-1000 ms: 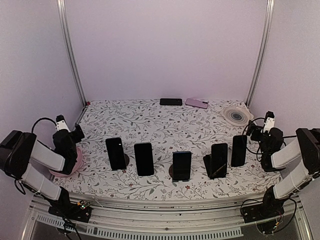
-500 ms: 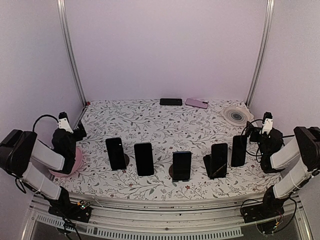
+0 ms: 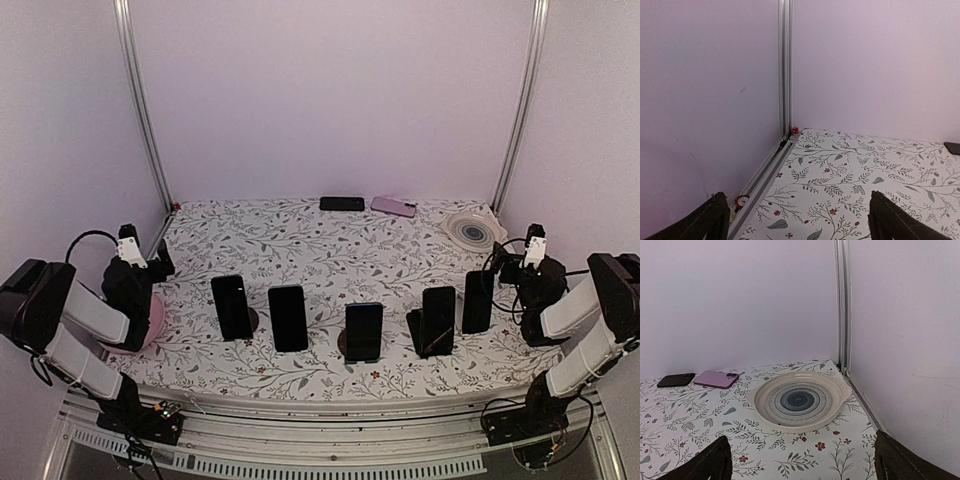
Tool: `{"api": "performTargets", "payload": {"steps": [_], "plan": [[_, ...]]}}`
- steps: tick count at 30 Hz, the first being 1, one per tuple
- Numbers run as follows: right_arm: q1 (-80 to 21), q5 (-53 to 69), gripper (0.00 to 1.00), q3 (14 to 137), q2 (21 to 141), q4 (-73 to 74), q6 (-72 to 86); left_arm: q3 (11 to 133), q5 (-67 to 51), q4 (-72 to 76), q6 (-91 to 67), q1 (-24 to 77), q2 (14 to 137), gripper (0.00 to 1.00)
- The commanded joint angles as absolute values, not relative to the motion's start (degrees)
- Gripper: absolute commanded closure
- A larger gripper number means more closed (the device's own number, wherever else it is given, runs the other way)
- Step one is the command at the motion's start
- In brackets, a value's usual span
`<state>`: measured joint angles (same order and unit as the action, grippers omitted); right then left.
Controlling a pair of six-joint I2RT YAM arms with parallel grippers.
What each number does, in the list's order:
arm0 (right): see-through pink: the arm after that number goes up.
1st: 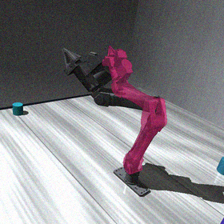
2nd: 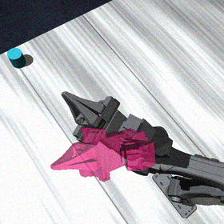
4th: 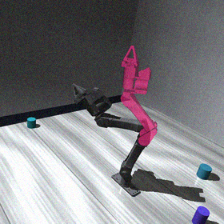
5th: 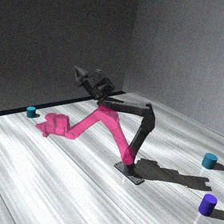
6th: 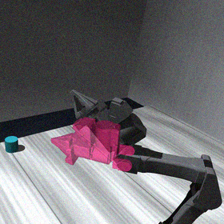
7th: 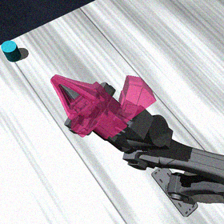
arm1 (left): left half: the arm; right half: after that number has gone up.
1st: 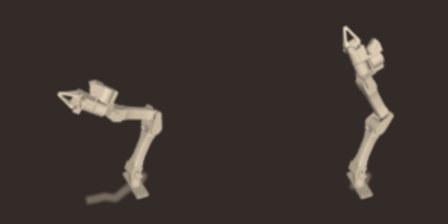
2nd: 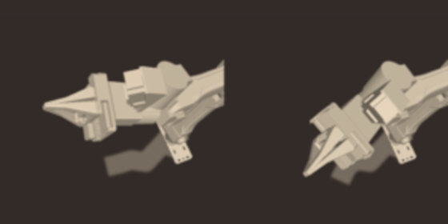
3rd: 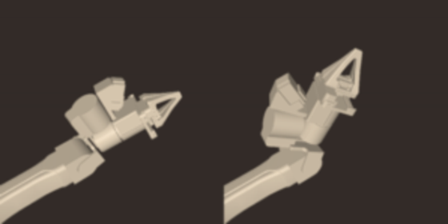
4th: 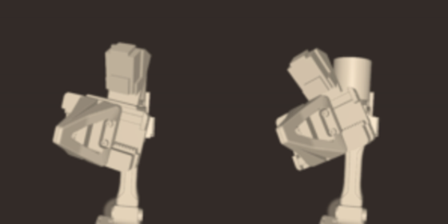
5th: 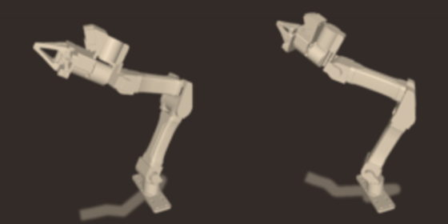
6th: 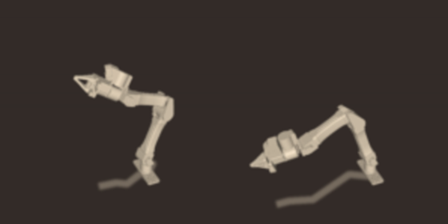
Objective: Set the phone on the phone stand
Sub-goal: Reset both arms
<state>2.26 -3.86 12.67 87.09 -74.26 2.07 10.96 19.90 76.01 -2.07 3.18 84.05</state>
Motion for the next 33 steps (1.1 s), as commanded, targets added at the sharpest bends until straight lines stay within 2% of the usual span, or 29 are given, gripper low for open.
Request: {"api": "performTargets", "payload": {"steps": [1,11,33], "plan": [[2.0,-3.1,0.01,12.3,87.6,-76.1,1.8,10.3,18.2,78.4,-1.0,2.5,85.0,0.03],[2.0,-2.6,0.01,12.4,87.6,-75.9,1.6,8.7,16.2,85.3,0.3,2.5,88.9,0.03],[2.0,-1.9,0.01,12.8,87.7,-75.3,1.2,9.7,15.6,83.9,1.1,3.1,89.2,0.03]]}}
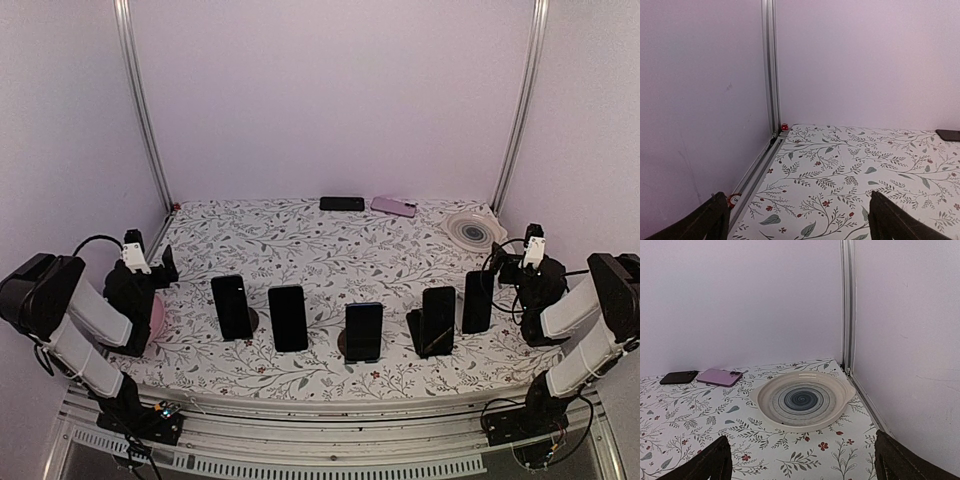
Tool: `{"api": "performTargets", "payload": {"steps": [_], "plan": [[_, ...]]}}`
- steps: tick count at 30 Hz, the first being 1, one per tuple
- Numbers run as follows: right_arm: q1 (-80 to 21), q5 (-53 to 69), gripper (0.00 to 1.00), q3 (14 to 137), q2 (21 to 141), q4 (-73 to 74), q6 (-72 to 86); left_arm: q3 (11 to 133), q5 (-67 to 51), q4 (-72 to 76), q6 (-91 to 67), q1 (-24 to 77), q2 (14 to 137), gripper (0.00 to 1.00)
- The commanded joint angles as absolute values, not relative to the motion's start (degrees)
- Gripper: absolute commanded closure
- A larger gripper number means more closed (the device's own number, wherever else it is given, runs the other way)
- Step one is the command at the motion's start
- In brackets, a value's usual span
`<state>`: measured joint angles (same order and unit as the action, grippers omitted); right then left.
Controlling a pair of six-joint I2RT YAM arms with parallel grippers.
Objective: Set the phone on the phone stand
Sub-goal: Reset both arms
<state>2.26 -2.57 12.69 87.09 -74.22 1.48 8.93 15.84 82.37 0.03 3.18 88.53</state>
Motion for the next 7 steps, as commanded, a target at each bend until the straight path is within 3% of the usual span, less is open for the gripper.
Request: {"api": "performTargets", "payload": {"steps": [1,7], "plan": [[2.0,-1.8,0.01,12.8,87.8,-75.3,1.1,9.8,15.6,83.6,1.2,3.2,89.2,0.03],[2.0,-1.7,0.01,12.8,87.7,-75.3,1.1,11.7,16.4,80.3,1.4,3.6,89.3,0.03]]}}
